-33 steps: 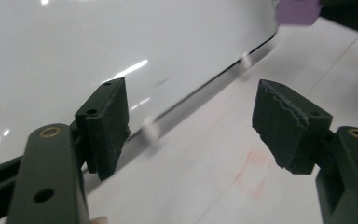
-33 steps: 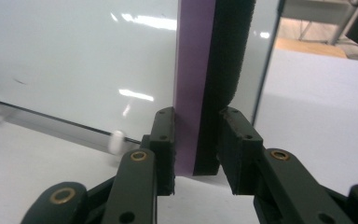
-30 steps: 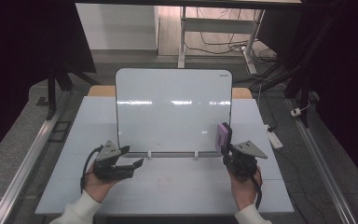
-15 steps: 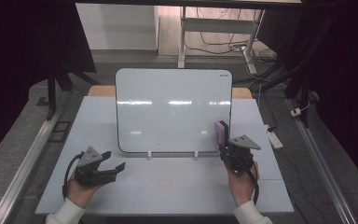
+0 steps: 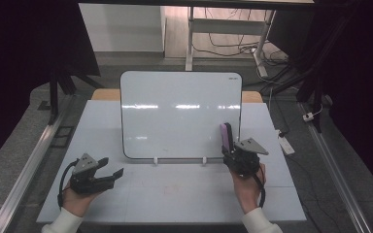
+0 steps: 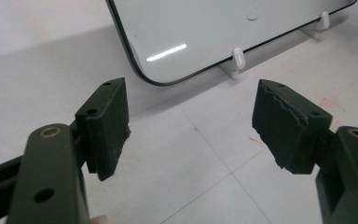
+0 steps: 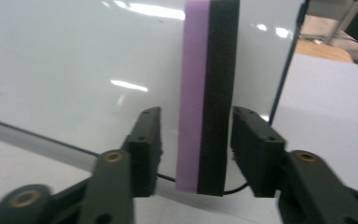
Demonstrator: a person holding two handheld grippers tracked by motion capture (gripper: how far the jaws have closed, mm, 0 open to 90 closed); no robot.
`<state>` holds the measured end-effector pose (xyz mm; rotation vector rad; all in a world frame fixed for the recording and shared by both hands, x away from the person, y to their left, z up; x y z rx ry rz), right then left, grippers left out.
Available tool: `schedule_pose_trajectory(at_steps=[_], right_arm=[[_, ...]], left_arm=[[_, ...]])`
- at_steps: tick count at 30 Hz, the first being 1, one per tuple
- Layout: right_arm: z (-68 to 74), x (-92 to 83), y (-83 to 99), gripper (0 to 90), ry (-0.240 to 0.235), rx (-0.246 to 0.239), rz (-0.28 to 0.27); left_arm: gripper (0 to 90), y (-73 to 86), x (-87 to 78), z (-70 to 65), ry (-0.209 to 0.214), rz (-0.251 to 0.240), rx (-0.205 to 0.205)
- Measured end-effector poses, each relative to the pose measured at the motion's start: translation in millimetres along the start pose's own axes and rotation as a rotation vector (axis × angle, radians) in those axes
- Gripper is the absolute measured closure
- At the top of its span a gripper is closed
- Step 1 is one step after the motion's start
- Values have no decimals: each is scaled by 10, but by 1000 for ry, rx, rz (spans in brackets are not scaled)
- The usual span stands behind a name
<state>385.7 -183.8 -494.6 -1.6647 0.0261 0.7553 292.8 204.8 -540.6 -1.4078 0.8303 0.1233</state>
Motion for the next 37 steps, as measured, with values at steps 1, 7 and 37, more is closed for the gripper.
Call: schedule_pose_trajectory(at_steps=[1, 7, 37], right_arm=[[2, -21, 5, 471, -24, -5, -9], [-81, -143, 96, 392, -82, -52, -23], [-394, -348, 649, 369, -321, -126, -24]], left_arm=[[285, 5, -4, 6, 0, 0, 1], [284, 51, -25, 42, -2, 3, -6], [279, 184, -11, 1, 46, 42, 25]])
Point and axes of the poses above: each handheld gripper's, and its own axes: x roughly forward along the jaws, y roughly out of its underside, z roughly to its left, the point moved 8 cm from there along x, roughly forward along the jaws, and after that the axes turned 5 degrees about -y, right-handed, at the moved point
